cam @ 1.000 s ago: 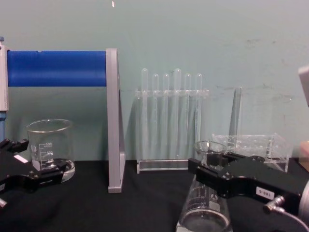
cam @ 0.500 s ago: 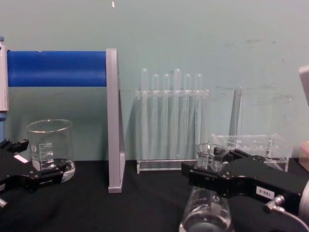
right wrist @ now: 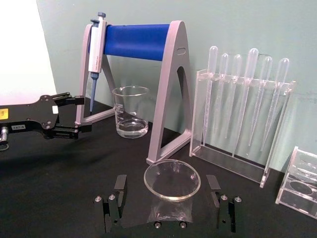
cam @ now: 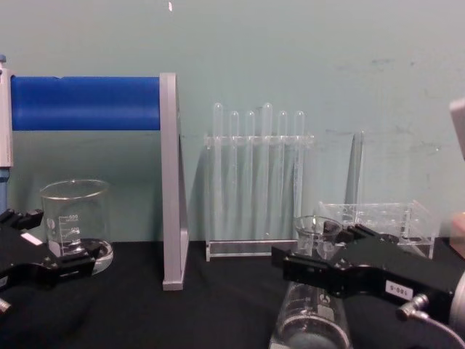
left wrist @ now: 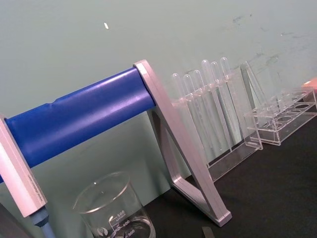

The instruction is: Grasp the erlenmeyer flask with one hand, shake it three times, then place it back.

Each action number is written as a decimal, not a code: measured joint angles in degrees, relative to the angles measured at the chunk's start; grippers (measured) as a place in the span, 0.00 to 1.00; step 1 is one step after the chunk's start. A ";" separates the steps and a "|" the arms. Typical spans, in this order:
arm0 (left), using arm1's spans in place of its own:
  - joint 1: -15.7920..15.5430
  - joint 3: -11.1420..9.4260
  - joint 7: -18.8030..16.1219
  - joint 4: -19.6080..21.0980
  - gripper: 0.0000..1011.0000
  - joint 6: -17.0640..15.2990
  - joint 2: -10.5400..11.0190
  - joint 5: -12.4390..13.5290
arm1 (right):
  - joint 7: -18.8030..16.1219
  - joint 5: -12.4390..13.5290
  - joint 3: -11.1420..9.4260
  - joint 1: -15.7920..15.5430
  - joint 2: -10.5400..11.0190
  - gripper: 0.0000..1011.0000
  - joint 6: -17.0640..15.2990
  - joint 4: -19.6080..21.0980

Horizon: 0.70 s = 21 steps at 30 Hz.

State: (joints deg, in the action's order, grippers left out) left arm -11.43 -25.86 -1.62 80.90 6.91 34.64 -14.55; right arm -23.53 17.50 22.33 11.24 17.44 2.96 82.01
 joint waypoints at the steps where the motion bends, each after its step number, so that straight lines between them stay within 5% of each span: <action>1: 0.00 0.00 0.00 0.00 0.99 0.00 0.00 0.00 | 0.00 0.00 0.00 0.00 0.00 0.99 0.00 0.00; 9: 0.00 0.00 0.00 0.00 0.99 0.00 0.00 0.00 | -0.09 0.71 -0.70 -1.69 2.15 0.99 -2.93 2.55; 21: 0.00 0.00 0.00 0.00 0.99 0.00 0.00 0.00 | -2.26 4.07 -3.53 -6.76 8.29 0.99 -4.28 8.74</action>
State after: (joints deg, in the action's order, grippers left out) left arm -11.43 -25.86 -1.62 80.90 6.91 34.64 -14.55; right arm -25.79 21.57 18.80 4.48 25.74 -1.33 90.75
